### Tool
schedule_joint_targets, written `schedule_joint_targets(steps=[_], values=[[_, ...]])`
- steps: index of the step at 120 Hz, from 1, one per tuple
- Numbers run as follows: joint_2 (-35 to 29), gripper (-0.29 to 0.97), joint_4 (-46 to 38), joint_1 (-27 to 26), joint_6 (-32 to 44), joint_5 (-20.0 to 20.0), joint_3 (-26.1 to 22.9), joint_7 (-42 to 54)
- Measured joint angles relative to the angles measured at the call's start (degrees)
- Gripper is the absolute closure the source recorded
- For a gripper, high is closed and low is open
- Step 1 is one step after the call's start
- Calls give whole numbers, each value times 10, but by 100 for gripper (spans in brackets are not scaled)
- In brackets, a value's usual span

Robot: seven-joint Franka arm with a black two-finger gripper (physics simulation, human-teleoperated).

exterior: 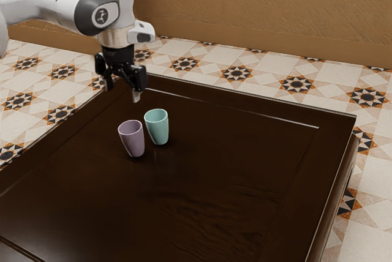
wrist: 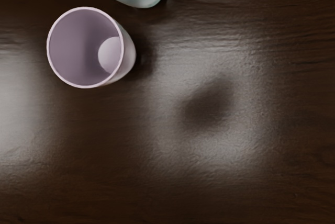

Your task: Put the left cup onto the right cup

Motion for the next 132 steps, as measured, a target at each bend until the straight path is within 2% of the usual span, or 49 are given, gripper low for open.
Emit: schedule_joint_targets(steps=[36,69,132], values=[[20,0,-47,-1,76,0,11,7],[71,0,-42,3,151,3,34,32],[146,0,-27,9,225,-4,46,66]])
